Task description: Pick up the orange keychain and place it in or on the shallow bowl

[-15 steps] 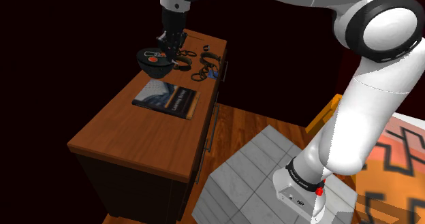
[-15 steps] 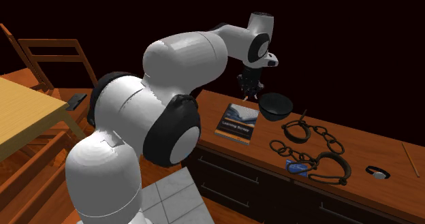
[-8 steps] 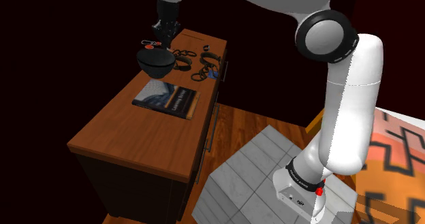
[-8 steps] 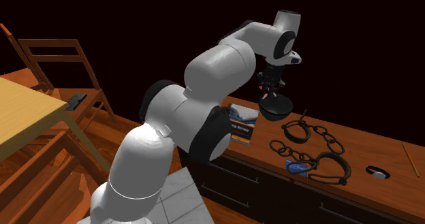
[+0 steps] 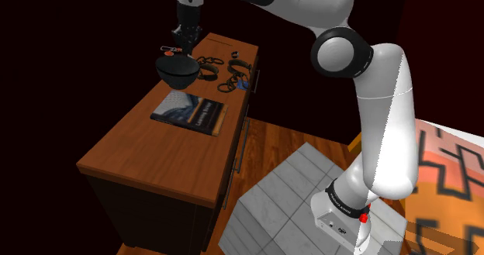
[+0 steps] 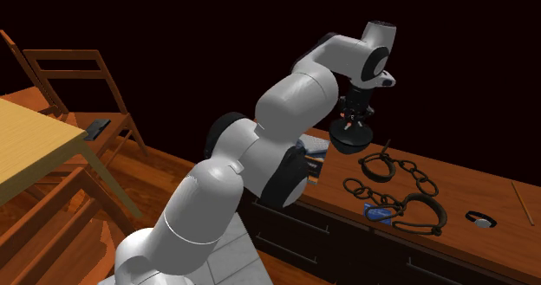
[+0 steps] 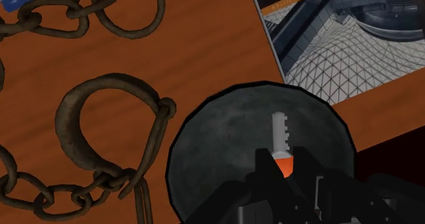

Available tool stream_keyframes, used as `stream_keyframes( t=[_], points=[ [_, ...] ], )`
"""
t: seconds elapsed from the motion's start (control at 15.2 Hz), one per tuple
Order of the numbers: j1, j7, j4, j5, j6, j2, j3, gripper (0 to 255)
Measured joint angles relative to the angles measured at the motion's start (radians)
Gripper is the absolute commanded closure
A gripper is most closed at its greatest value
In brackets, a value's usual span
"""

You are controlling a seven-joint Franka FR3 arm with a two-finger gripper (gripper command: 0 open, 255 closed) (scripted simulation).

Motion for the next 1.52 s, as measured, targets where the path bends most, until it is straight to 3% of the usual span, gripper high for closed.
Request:
stream_keyframes(
  t=[0.66, 1.06, 1.12, 1.52],
  points=[
    [-0.020, 0.008, -0.185, 0.002, 0.156, -0.027, 0.001, 255],
    [-0.020, 0.007, -0.183, 0.001, 0.162, -0.020, 0.001, 255],
    [-0.020, 0.007, -0.183, 0.001, 0.162, -0.020, 0.001, 0],
    [-0.020, 0.007, -0.183, 0.001, 0.162, -0.020, 0.001, 0]
  ],
)
